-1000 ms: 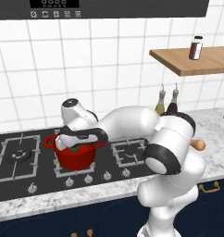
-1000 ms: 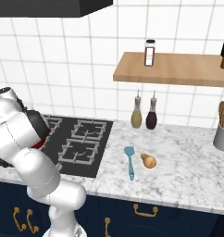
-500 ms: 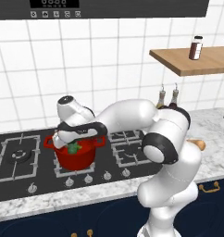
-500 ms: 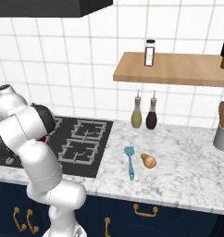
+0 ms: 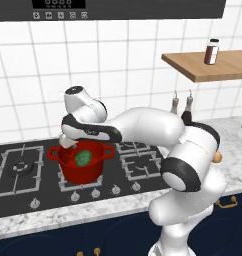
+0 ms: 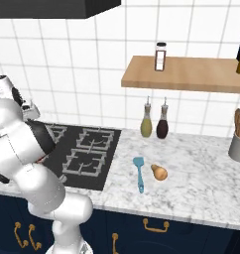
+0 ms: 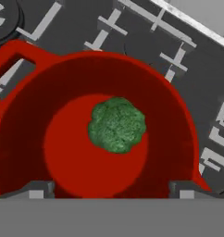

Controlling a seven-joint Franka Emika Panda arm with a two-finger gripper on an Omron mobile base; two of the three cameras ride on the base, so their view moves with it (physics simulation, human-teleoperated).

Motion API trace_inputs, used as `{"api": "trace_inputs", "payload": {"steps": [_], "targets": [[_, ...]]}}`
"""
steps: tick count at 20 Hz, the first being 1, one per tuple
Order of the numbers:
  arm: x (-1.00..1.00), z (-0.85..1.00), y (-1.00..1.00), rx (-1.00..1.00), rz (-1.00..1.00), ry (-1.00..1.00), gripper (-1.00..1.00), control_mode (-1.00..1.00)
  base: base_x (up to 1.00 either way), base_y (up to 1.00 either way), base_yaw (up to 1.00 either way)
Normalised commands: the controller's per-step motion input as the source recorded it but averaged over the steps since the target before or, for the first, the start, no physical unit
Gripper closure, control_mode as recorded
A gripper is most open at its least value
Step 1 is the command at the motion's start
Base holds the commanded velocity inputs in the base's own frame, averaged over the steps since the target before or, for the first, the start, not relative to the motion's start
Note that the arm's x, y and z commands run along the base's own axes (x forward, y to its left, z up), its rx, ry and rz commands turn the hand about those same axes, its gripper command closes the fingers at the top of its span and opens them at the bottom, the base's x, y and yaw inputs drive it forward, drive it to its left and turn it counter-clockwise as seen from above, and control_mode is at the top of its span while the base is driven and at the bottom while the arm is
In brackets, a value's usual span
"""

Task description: Put the squash and broccoli in the pot. Retrieve the spatula and lightly stir the vegetables in the pot.

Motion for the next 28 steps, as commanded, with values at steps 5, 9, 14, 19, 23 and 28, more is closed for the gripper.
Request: {"api": "trace_inputs", "payload": {"steps": [5,9,14,19,23,28], "targets": [[-0.17,0.52,-1.0,0.14,-0.1,0.0,-1.0,-1.0,0.0,0.0,0.0],[-0.03,0.09,-1.0,0.1,-0.13,0.04,-1.0,-1.0,0.0,0.0,0.0],[0.0,0.0,-1.0,0.04,-0.15,0.11,-1.0,-1.0,0.0,0.0,0.0],[0.0,0.0,-1.0,0.02,-0.16,0.14,-1.0,-1.0,0.0,0.0,0.0],[0.0,-0.01,-1.0,0.01,-0.15,0.13,-1.0,-1.0,0.0,0.0,0.0],[0.0,-0.09,-1.0,0.0,-0.14,0.18,-1.0,-1.0,0.0,0.0,0.0]]}}
